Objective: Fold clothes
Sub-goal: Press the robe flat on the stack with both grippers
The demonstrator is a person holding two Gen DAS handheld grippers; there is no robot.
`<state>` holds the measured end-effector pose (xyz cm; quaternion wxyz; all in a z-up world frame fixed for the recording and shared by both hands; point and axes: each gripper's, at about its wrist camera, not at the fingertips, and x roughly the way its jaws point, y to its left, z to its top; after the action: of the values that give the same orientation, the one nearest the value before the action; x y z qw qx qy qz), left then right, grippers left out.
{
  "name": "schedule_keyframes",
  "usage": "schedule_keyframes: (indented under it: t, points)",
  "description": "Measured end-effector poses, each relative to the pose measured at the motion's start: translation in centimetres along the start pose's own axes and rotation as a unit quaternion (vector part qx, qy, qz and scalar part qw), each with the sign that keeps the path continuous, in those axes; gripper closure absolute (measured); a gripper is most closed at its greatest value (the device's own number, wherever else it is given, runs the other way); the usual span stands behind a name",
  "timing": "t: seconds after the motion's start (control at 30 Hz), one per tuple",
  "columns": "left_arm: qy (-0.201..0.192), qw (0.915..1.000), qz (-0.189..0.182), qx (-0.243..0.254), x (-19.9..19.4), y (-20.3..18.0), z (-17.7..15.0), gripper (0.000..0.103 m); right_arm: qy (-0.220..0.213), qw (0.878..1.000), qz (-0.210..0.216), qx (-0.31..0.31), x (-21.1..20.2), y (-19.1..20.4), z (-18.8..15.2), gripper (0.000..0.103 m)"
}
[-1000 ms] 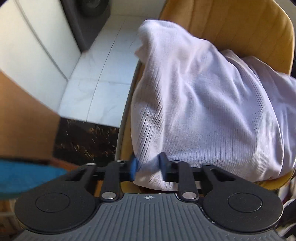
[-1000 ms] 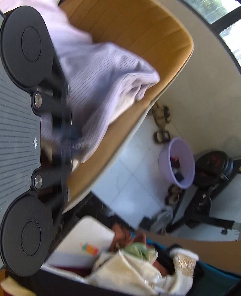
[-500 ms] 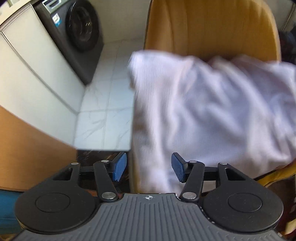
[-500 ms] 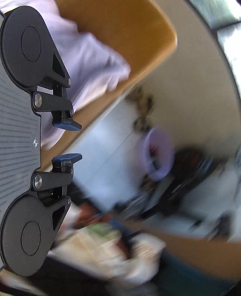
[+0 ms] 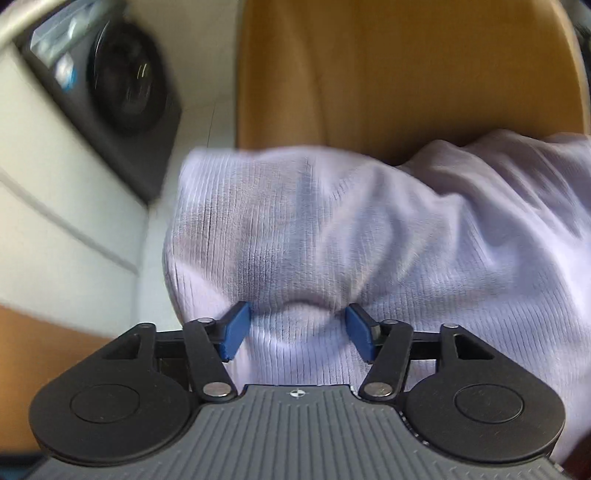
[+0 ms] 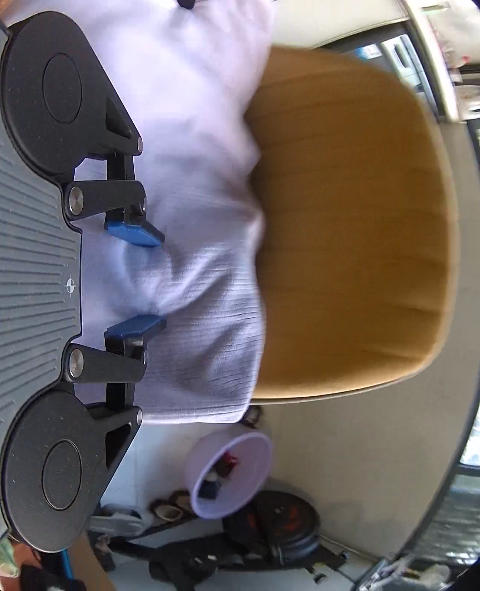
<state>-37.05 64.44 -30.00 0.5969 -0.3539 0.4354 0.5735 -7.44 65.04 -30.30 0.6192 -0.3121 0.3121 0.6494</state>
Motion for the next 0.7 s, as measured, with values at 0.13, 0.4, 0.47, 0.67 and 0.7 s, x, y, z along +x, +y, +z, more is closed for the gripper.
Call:
schedule_keyframes:
  t: [0.13,0.4,0.47,0.67,0.7]
  points:
    - [0.014,0.9996,0.021,-0.010,1.1,-0.7,1.0,0.036,0.040,0.998,0.036,0.041,2.7,-2.4,1.4,0.063]
    - [0.065,0.9937,0.089,-0.021,-0.2,-2.1,2.7,0.015,0.056,0.998,0.020,0.029,5.1,-1.2,2.8,0.053]
    - [0.086,0.9921,0.087,-0.027,-2.0,-1.9,2.8,0.015,0.039,0.999,0.009,0.020,3.8,-0.4,2.9,0.040]
    - [0.071,0.9932,0.090,0.020,-8.2,-3.9,1.1,0.011,-0.043,0.998,0.018,0.044,-4.5,0.0,1.2,0.001]
    - [0.067,0.9937,0.086,0.026,-9.2,-4.3,0.7,0.011,-0.041,0.998,0.014,0.040,-6.3,0.0,0.7,0.001]
